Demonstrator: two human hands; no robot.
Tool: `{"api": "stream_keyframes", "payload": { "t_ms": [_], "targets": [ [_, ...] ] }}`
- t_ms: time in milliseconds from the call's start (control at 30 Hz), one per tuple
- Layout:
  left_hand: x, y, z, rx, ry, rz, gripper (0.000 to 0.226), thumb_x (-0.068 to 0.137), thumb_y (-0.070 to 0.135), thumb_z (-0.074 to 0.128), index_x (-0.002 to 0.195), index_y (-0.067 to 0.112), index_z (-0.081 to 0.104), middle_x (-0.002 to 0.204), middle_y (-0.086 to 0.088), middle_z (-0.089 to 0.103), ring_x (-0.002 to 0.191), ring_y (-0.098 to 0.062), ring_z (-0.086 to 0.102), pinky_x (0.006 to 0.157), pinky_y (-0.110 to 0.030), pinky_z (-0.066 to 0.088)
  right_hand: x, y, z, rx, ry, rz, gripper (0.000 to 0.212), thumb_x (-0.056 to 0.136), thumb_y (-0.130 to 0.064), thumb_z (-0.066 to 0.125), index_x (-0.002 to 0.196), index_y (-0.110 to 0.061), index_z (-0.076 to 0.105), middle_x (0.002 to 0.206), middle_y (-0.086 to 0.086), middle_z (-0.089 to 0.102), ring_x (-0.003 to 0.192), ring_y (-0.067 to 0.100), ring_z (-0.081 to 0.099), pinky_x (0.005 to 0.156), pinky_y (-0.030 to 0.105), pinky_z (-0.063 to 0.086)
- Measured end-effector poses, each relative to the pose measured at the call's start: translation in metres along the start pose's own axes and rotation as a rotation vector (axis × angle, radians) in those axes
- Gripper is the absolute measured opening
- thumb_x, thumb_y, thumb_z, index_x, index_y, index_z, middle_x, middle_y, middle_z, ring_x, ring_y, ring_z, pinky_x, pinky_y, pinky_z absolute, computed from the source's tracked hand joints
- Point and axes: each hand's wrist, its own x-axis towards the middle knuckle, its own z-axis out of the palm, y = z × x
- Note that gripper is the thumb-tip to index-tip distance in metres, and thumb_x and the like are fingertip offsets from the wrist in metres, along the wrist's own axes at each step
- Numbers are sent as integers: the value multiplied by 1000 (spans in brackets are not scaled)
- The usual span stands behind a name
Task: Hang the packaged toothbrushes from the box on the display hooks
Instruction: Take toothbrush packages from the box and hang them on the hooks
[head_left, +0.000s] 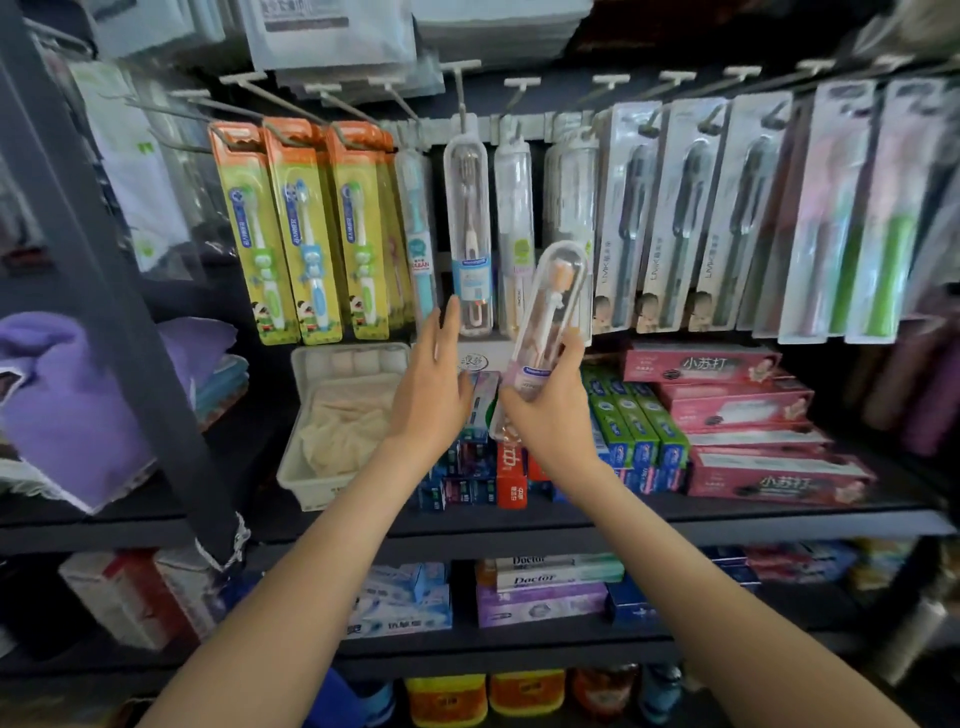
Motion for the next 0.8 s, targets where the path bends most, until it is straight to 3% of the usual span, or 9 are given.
{"api": "stream_keyframes", "payload": {
  "t_ms": [100, 200, 267, 333, 433, 533, 800],
  "targets": [
    [12, 2, -13, 39, 84, 37, 83, 94, 9, 56, 154, 22, 1, 160, -12, 10, 138, -29, 34, 103, -37, 43, 11, -17, -8, -64, -31, -116, 96, 89, -15, 59, 150, -35, -12, 137, 16, 49, 59, 1, 58, 49, 11, 41],
    [32, 4, -27, 63, 162, 24, 82, 92, 11, 58, 155, 19, 6, 160, -13, 11, 144, -30, 23, 113, -34, 23, 27, -38, -13, -184, -67, -196, 102, 91, -20, 58, 144, -43, -25, 108, 8, 60, 50, 2, 52, 49, 16, 37],
    [45, 6, -37, 44, 193, 6, 83, 91, 13, 59, 155, 20, 7, 160, -12, 12, 144, -28, 20, 115, -33, 14, 40, -53, -16, -222, -90, -219, 103, 91, -21, 59, 143, -43, -27, 98, 3, 56, 49, 2, 51, 49, 18, 36],
    [56, 7, -47, 41, 227, 20, 80, 92, 13, 58, 155, 21, 8, 160, -12, 13, 145, -28, 19, 116, -36, 15, 53, -68, -17, -254, -133, -232, 104, 90, -22, 60, 145, -43, -26, 99, 7, 59, 46, 2, 50, 50, 19, 36],
    [66, 10, -59, 26, 262, 33, 74, 95, 14, 56, 154, 22, 13, 159, -10, 16, 145, -25, 18, 116, -37, 17, 63, -85, -15, -310, -208, -254, 101, 88, -23, 61, 148, -41, -18, 82, 2, 60, 49, 3, 49, 51, 19, 37],
    [71, 9, -64, 13, 275, 54, 71, 94, 10, 55, 154, 21, 18, 158, -9, 22, 144, -23, 21, 116, -35, 17, 67, -95, -9, -282, -242, -205, 103, 84, -20, 63, 150, -38, -14, 69, 3, 62, 52, 13, 57, 50, 29, 48],
    [88, 5, -72, -10, 314, 117, 63, 93, 6, 54, 151, 16, 30, 151, -15, 35, 139, -28, 33, 115, -45, 30, 84, -100, 4, -361, -242, -113, 100, 83, -20, 60, 152, -31, -11, 75, 6, 65, 62, 16, 61, 56, 26, 49]
  ]
}}
